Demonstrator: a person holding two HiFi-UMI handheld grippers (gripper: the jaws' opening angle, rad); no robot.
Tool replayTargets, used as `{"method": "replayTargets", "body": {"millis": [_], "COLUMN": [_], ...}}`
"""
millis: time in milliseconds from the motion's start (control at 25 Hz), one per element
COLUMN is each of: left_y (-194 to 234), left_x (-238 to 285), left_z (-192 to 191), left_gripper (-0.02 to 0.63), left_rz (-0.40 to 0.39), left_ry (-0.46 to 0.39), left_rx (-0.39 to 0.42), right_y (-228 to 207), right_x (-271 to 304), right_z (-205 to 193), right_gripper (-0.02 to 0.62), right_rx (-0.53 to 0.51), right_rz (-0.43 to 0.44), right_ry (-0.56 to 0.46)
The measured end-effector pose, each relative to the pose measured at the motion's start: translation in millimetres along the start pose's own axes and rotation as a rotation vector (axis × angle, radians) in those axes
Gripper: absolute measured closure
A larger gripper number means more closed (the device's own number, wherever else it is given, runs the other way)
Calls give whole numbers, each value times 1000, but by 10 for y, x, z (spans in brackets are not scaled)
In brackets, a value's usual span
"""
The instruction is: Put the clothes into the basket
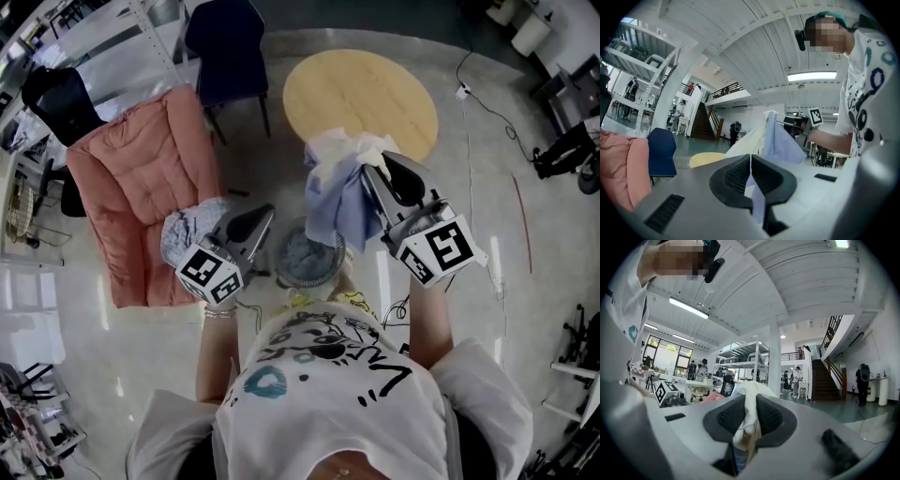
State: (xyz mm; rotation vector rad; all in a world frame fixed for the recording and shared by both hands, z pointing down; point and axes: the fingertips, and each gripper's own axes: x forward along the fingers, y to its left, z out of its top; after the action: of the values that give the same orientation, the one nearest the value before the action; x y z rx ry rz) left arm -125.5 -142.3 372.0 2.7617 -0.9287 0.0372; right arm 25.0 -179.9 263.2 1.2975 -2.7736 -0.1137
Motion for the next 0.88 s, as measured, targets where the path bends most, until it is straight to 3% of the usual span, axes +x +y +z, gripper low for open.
{"method": "replayTargets", "body": {"millis": [480, 880], "left_y": [-185, -406], "left_x": [-345, -598], "left_z": [-143, -115], "left_gripper": [583, 583], "left_rz": [54, 168], "left_ry": [1, -38], "left_rx": [-37, -25], "right_y": [393, 612], "right_x": [-103, -236], "right_z": [33, 306], "right_gripper": [518, 518], "right_rx": [-9, -51], "right_rz": [90, 207], "right_ry": [10, -60]}}
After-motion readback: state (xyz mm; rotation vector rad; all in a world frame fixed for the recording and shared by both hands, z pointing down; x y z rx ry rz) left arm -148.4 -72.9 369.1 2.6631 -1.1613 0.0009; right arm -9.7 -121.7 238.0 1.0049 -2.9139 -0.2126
